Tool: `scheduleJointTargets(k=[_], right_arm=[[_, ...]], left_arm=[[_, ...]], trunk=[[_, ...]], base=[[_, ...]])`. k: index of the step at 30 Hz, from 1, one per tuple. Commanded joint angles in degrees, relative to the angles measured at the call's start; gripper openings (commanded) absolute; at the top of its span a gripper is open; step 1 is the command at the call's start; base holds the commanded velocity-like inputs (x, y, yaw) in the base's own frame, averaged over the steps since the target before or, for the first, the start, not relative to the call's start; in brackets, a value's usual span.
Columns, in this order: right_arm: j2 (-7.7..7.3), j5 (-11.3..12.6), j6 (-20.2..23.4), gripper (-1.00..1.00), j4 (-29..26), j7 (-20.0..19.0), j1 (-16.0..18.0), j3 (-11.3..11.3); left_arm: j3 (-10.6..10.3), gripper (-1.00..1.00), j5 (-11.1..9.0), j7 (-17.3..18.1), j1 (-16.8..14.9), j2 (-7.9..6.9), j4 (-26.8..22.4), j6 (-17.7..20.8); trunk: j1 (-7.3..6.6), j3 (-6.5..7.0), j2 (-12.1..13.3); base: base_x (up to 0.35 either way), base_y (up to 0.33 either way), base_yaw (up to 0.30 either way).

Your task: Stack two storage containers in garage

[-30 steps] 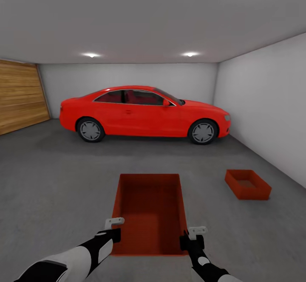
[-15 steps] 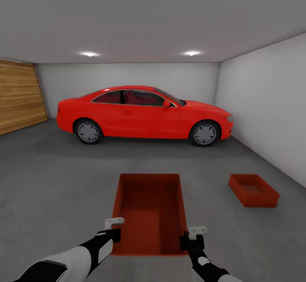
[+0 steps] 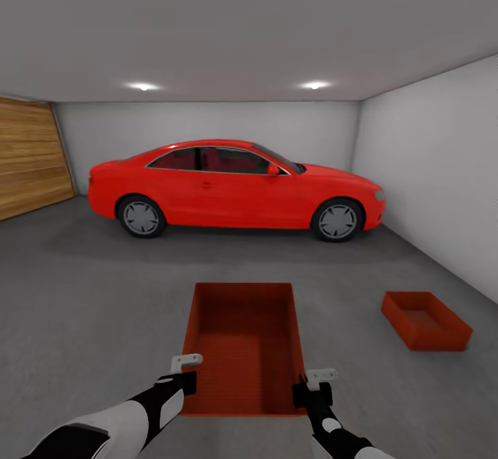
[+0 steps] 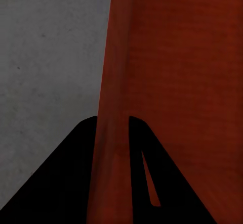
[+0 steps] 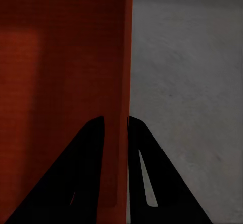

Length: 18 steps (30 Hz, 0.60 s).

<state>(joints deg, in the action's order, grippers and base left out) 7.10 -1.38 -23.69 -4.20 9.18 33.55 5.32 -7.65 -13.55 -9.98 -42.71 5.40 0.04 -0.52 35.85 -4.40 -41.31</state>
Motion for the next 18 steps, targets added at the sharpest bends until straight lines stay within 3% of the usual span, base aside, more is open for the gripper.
scheduleJointTargets(k=[1,18], right_arm=[[-0.42,-0.03,-0.09,-1.00,0.07,0.68,0.02,-0.05],[-0.51,0.03,-0.13,-1.00,0.07,0.67,0.02,-0.05]], left_arm=[[2.82,-1.00,-0.17,-0.39,-0.10,-0.39,-0.13,-0.01],[2.82,-1.00,-0.08,-0.31,-0.10,-0.39,-0.13,0.11]], trunk=[[0.05,-0.08,-0.07],[0.05,-0.04,-0.07]], base=[[0.321,0.089,-0.091],[0.321,0.149,-0.257]])
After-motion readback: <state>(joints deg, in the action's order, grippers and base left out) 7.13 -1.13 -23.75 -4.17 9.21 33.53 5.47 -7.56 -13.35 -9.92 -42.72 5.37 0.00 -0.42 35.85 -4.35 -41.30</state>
